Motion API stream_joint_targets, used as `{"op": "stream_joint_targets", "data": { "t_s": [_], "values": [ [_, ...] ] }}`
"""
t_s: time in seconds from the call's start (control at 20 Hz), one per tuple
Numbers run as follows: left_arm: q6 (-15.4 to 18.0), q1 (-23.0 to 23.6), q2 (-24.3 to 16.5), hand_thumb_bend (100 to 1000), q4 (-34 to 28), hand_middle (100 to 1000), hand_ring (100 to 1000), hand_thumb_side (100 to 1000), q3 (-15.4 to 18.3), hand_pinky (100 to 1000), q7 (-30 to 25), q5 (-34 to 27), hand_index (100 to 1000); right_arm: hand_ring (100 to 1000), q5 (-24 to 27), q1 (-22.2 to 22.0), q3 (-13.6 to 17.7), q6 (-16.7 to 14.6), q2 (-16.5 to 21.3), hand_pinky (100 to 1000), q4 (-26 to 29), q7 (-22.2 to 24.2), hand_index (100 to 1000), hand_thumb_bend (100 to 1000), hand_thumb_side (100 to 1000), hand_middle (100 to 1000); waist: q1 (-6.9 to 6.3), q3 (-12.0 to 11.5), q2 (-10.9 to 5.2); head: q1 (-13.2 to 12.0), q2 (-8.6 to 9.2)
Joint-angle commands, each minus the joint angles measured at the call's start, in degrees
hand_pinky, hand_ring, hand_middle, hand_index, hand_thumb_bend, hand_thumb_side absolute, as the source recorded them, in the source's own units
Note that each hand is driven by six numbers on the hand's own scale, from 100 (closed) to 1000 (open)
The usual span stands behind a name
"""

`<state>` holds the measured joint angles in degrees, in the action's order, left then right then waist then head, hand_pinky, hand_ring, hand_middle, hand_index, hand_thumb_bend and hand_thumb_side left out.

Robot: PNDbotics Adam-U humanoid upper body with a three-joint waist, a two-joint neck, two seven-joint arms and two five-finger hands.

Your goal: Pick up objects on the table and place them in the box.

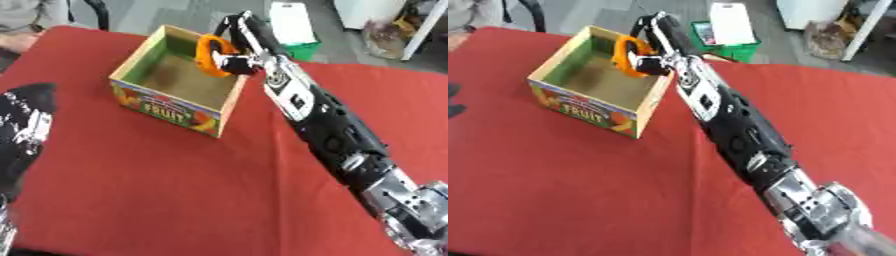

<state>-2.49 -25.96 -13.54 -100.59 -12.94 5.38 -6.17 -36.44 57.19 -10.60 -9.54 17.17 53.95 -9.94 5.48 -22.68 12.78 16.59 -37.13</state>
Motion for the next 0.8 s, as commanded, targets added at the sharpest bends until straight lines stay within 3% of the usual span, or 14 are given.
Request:
{"op": "stream_joint_targets", "data": {
  "t_s": [0.05, 0.1, 0.15, 0.2, 0.25, 0.3, 0.35, 0.5, 0.6, 0.65, 0.7, 0.8],
  "values": [
    [0.0, -1.1, 0.1, 242, -1.3, 727, 913, 456, -0.1, 873, -0.3, -0.3, 725, 591, -1.5, 1.6, -0.2, -1.6, -0.5, 485, 0.0, 0.7, 483, 100, 100, 442, -0.31, -0.1, -0.78, 0.8, 0.95],
    [0.0, -1.1, 0.1, 243, -1.3, 727, 913, 456, -0.1, 873, -0.3, -0.3, 725, 605, -1.8, 1.5, -0.5, -2.5, -0.8, 494, -0.1, 1.9, 504, 100, 100, 460, -0.29, -0.2, -0.71, 0.9, 1.01],
    [0.0, -1.2, 0.1, 243, -1.3, 727, 913, 457, -0.1, 873, -0.3, -0.3, 725, 709, -2.3, 1.5, -0.9, -3.3, -1.0, 558, -0.1, 3.4, 650, 100, 100, 592, -0.26, -0.1, -0.65, 1.0, 1.03],
    [0.0, -1.2, 0.2, 243, -1.3, 727, 913, 457, -0.1, 873, -0.3, -0.3, 725, 720, -2.9, 1.4, -1.2, -4.1, -1.1, 564, 0.0, 4.9, 664, 100, 100, 608, -0.25, -0.1, -0.59, 1.0, 1.06],
    [0.1, -1.1, 0.1, 244, -1.2, 727, 914, 457, -0.1, 873, -0.3, -0.3, 724, 787, -3.8, 1.2, -1.5, -4.7, -1.2, 611, 0.3, 6.2, 768, 118, 100, 724, -0.26, 0.1, -0.51, 1.0, 1.1],
    [0.0, -1.1, 0.1, 244, -1.2, 727, 914, 457, -0.1, 873, -0.3, -0.3, 724, 798, -4.7, 1.1, -1.6, -5.0, -1.2, 619, 0.8, 7.1, 786, 145, 100, 744, -0.29, 0.3, -0.45, 0.9, 1.15],
    [0.0, -1.1, 0.1, 244, -1.1, 727, 914, 457, -0.1, 873, -0.3, -0.3, 725, 816, -5.3, 1.0, -1.5, -5.0, -1.2, 632, 1.2, 7.5, 820, 189, 196, 779, -0.33, 0.4, -0.42, 0.8, 1.16],
    [0.1, -0.9, 0.0, 244, -1.0, 727, 914, 457, 0.0, 873, -0.2, -0.2, 724, 826, -5.1, 0.8, -0.9, -3.6, -1.0, 638, 2.7, 6.2, 842, 188, 241, 807, -0.48, 1.0, -0.44, 0.6, 1.14],
    [0.1, -0.7, -0.2, 244, -1.0, 726, 914, 457, 0.1, 873, -0.1, -0.2, 724, 826, -3.4, 0.7, -0.5, -2.5, -0.6, 636, 3.8, 4.8, 847, 131, 210, 809, -0.58, 1.6, -0.54, 0.4, 1.13],
    [0.1, -0.5, -0.3, 244, -0.9, 726, 914, 457, 0.2, 873, 0.0, -0.1, 724, 823, -1.9, 0.6, -0.4, -2.2, -0.2, 636, 4.6, 4.4, 842, 100, 249, 802, -0.61, 2.1, -0.63, 0.3, 1.14],
    [0.1, -0.4, -0.4, 245, -0.9, 726, 914, 457, 0.4, 873, 0.2, -0.1, 723, 823, 0.0, 0.5, -0.5, -2.1, 0.4, 636, 5.6, 4.1, 842, 100, 137, 799, -0.64, 2.6, -0.71, 0.1, 1.14],
    [0.2, 0.0, -0.6, 245, -0.7, 726, 914, 457, 0.7, 873, 0.5, 0.0, 723, 814, 4.5, -0.1, -0.7, -2.3, 2.1, 634, 8.4, 4.1, 830, 100, 100, 773, -0.71, 4.0, -0.91, -0.5, 1.1]
  ]
}}
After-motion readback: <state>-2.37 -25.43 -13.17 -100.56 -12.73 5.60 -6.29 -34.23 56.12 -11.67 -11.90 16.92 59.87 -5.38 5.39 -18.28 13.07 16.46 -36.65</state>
